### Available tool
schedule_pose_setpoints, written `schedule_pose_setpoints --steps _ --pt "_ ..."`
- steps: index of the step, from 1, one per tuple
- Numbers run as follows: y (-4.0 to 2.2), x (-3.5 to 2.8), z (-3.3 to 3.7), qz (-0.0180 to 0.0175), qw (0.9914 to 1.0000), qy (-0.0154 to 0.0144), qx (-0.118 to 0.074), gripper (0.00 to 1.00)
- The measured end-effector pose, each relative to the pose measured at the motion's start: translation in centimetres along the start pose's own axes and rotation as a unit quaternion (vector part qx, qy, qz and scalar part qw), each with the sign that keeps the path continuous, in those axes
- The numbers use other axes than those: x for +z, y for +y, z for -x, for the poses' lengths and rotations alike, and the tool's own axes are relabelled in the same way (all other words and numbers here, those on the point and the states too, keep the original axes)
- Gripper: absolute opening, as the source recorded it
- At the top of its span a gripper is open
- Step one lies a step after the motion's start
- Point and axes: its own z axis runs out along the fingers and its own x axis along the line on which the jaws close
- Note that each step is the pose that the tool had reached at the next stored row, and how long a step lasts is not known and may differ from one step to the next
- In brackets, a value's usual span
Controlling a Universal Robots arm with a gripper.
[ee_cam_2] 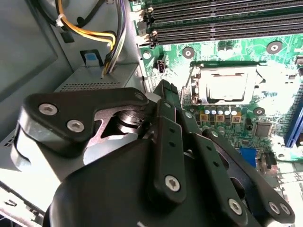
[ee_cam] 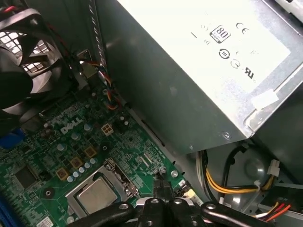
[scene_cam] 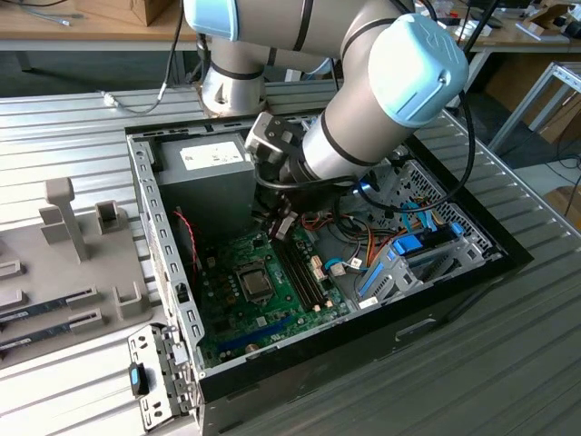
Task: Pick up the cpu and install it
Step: 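Install the first cpu locking lever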
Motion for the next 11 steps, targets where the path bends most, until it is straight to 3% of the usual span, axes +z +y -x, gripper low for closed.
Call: schedule_pose_setpoints --steps 2,7,9,10,11 --pt "-0.03 -0.02 -0.03 -0.0029 0.99999 0.0036 0.000 0.11" --pt "-0.16 -0.10 -0.22 -0.0143 0.99975 0.0170 0.003 0.11" --pt "-0.27 -0.14 -0.36 -0.0165 0.99967 0.0195 0.003 0.11" --pt "-0.33 -0.18 -0.43 -0.0262 0.99917 0.0307 0.005 0.11" --pt "-0.35 -0.18 -0.44 -0.0317 0.99878 0.0372 0.007 0.11"
